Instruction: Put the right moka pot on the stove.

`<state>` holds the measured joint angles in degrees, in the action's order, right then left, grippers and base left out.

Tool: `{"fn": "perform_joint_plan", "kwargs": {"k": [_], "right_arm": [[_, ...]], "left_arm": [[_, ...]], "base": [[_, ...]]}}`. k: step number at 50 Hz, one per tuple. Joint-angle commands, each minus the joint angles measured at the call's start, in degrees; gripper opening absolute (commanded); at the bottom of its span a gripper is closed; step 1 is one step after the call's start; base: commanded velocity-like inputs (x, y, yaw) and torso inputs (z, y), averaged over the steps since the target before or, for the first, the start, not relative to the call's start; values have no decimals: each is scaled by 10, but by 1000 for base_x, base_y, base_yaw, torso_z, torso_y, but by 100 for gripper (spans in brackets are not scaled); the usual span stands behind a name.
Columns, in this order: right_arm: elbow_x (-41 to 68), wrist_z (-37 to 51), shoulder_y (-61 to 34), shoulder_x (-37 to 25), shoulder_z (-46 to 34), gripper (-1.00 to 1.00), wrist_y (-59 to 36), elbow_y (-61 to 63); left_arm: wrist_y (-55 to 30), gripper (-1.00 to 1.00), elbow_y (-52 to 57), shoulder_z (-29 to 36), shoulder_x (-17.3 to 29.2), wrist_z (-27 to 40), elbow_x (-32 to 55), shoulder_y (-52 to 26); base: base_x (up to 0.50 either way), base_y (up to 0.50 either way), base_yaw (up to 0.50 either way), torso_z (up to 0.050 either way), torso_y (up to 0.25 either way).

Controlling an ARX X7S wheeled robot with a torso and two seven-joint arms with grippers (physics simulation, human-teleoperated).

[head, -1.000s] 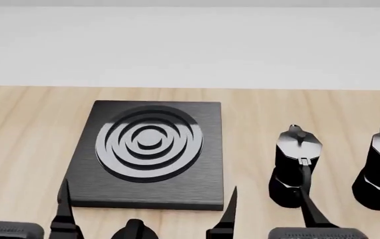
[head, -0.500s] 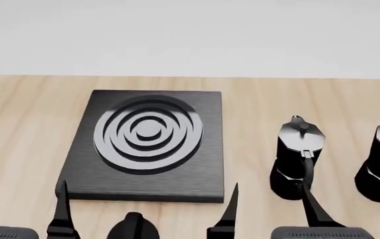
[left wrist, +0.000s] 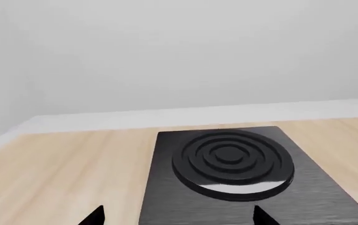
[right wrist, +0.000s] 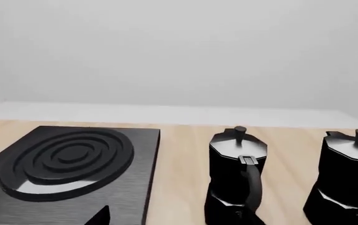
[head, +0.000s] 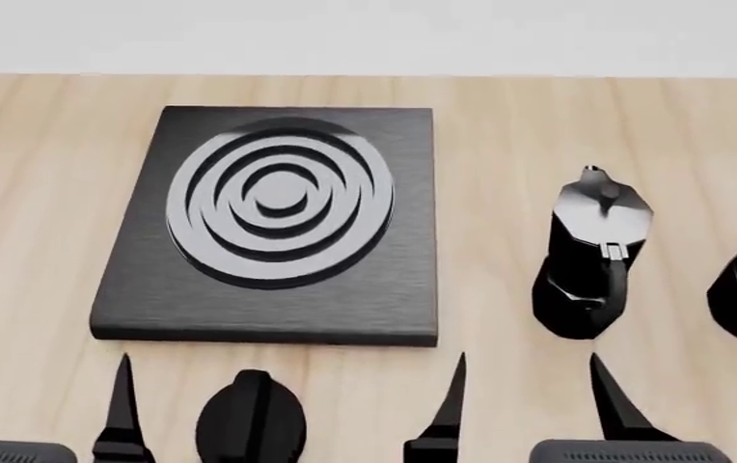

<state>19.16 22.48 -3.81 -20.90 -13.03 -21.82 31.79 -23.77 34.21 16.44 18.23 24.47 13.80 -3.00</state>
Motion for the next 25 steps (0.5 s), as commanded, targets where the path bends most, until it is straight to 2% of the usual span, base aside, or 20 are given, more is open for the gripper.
{"fn": "perform_joint_plan", "kwargs": {"k": [1, 15, 25], "right_arm": [[3, 3, 1, -3, 2, 100, -1, 4], [2, 3, 3, -4, -2, 100, 4, -2], [4, 4, 5, -6, -2, 100, 6, 1]], "left_arm": [[-6, 100, 4, 2, 2, 2, 5, -2], [24, 100, -18, 7, 4, 5, -10, 5], [15, 100, -10, 7, 7, 11, -9, 4]], "base": [[0, 0, 0, 0, -94], [0, 0, 0, 0, -94], [0, 0, 0, 0, -58]]}}
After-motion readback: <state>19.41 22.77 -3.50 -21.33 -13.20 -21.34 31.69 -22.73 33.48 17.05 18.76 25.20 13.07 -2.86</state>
